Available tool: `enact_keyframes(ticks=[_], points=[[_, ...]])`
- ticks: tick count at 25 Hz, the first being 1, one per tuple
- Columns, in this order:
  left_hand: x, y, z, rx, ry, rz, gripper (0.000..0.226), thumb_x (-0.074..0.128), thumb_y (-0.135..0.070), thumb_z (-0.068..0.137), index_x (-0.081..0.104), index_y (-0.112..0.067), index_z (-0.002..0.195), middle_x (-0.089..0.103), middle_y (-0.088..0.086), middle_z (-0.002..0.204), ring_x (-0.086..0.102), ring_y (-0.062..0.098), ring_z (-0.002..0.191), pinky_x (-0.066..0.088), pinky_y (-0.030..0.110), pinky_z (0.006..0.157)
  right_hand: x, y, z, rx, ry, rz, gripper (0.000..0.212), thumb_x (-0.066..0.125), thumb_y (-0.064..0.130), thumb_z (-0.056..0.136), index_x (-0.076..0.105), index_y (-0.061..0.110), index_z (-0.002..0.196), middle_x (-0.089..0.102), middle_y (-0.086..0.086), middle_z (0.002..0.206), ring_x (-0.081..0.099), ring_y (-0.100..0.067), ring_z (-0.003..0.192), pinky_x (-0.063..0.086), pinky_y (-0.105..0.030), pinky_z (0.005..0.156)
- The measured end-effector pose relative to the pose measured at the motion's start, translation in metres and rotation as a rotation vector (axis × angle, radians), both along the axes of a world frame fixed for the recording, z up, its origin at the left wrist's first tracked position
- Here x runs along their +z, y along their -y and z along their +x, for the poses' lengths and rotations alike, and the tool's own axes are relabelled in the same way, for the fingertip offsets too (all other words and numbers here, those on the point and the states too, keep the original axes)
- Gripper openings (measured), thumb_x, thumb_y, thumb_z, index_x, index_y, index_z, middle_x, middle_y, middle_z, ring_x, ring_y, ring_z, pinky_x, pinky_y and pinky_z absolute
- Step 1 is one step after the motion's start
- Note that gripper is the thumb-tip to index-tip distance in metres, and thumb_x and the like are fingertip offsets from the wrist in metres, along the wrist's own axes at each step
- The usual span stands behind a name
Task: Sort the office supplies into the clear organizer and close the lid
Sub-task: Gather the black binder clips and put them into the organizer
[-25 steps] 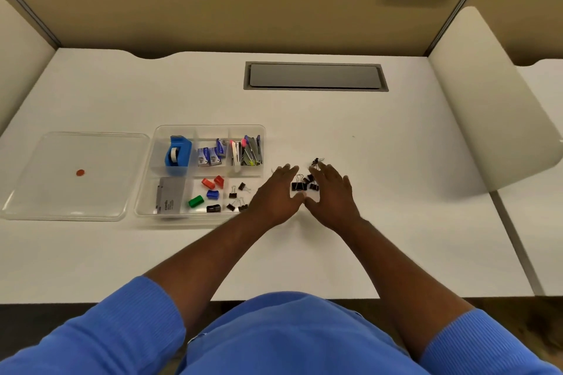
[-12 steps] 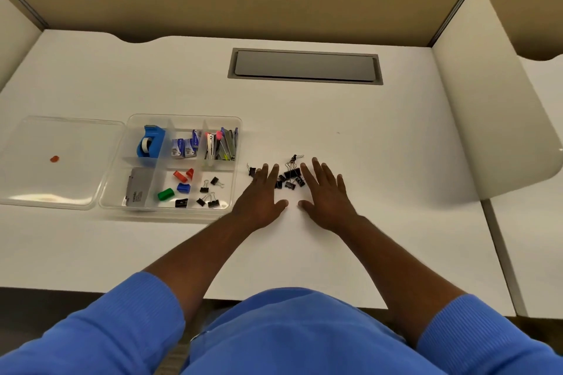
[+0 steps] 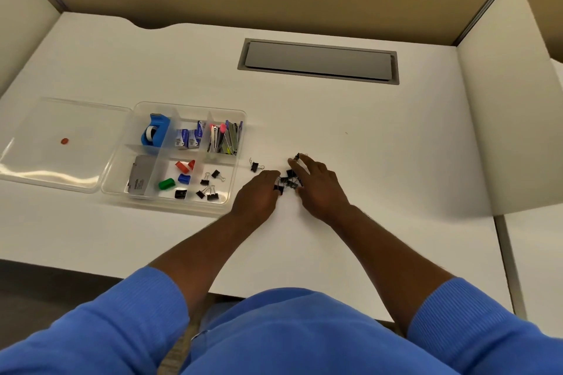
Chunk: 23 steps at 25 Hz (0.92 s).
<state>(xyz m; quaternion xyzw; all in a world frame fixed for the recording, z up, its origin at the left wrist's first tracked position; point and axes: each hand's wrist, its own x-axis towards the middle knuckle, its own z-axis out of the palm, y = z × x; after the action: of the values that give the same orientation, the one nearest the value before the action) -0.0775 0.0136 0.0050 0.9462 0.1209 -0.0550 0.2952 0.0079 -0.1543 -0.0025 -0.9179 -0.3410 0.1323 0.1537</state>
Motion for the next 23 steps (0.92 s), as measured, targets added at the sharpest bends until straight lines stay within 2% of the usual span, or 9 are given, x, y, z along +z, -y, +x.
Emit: enact_keyframes(ticks=[3, 5, 8, 11, 14, 20, 23], points=[[0.001, -0.003, 0.001, 0.009, 0.020, 0.025, 0.018, 0.058, -0.019, 0.092, 0.057, -0.015, 0.110, 0.060, 0.002, 0.110, 0.059, 0.026, 0.099, 0.046, 0.037, 0.078, -0.001, 0.000, 0.001, -0.042, 0.010, 0.032, 0.059, 0.059, 0.022, 0.091, 0.041, 0.026, 0.147, 0.037, -0.002, 0.154, 0.041, -0.026, 0.131, 0.039, -0.040, 0.096], [0.002, -0.003, 0.002, 0.005, 0.009, 0.024, 0.011, 0.060, -0.020, 0.091, 0.056, -0.014, 0.100, 0.058, 0.002, 0.103, 0.058, 0.025, 0.093, 0.044, 0.036, 0.073, -0.001, 0.000, 0.002, -0.064, 0.040, 0.047, 0.043, 0.059, 0.022, 0.090, 0.052, 0.021, 0.133, 0.047, -0.002, 0.141, 0.053, -0.028, 0.115, 0.042, -0.037, 0.083], [0.004, -0.001, 0.001, 0.015, 0.000, -0.004, 0.010, 0.062, -0.022, 0.089, 0.055, -0.016, 0.093, 0.058, 0.000, 0.098, 0.056, 0.023, 0.087, 0.039, 0.033, 0.068, -0.002, 0.002, 0.000, -0.089, 0.003, 0.013, 0.030, 0.057, 0.020, 0.091, 0.059, 0.019, 0.121, 0.053, -0.002, 0.128, 0.058, -0.027, 0.101, 0.046, -0.036, 0.075], [0.007, -0.001, -0.002, 0.028, -0.006, -0.032, 0.010, 0.063, -0.022, 0.088, 0.054, -0.016, 0.089, 0.058, -0.001, 0.097, 0.056, 0.022, 0.084, 0.042, 0.035, 0.069, -0.001, 0.002, -0.002, -0.139, -0.072, 0.037, 0.016, 0.058, 0.020, 0.091, 0.064, 0.012, 0.103, 0.052, -0.002, 0.120, 0.060, -0.029, 0.088, 0.050, -0.037, 0.068], [0.012, -0.001, -0.003, 0.014, -0.004, -0.042, 0.009, 0.063, -0.021, 0.088, 0.056, -0.015, 0.089, 0.058, -0.001, 0.098, 0.057, 0.024, 0.084, 0.046, 0.039, 0.073, 0.002, 0.000, -0.002, -0.177, -0.120, 0.065, 0.011, 0.062, 0.017, 0.088, 0.064, 0.007, 0.092, 0.052, -0.003, 0.108, 0.060, -0.032, 0.080, 0.050, -0.038, 0.068], [0.025, -0.005, -0.006, -0.025, 0.040, -0.077, 0.007, 0.063, -0.018, 0.088, 0.058, -0.015, 0.091, 0.058, 0.000, 0.101, 0.058, 0.025, 0.086, 0.046, 0.040, 0.077, 0.008, 0.001, -0.009, -0.283, -0.107, 0.082, 0.010, 0.064, 0.017, 0.087, 0.066, 0.007, 0.086, 0.054, -0.001, 0.101, 0.059, -0.029, 0.078, 0.047, -0.035, 0.068], [0.034, -0.009, -0.006, -0.030, 0.054, -0.102, 0.009, 0.065, -0.021, 0.088, 0.058, -0.016, 0.090, 0.058, -0.001, 0.101, 0.058, 0.024, 0.087, 0.047, 0.039, 0.077, 0.014, 0.000, -0.014, -0.306, -0.073, 0.088, 0.010, 0.063, 0.015, 0.088, 0.064, 0.007, 0.082, 0.054, -0.002, 0.097, 0.059, -0.029, 0.075, 0.039, -0.031, 0.062]])
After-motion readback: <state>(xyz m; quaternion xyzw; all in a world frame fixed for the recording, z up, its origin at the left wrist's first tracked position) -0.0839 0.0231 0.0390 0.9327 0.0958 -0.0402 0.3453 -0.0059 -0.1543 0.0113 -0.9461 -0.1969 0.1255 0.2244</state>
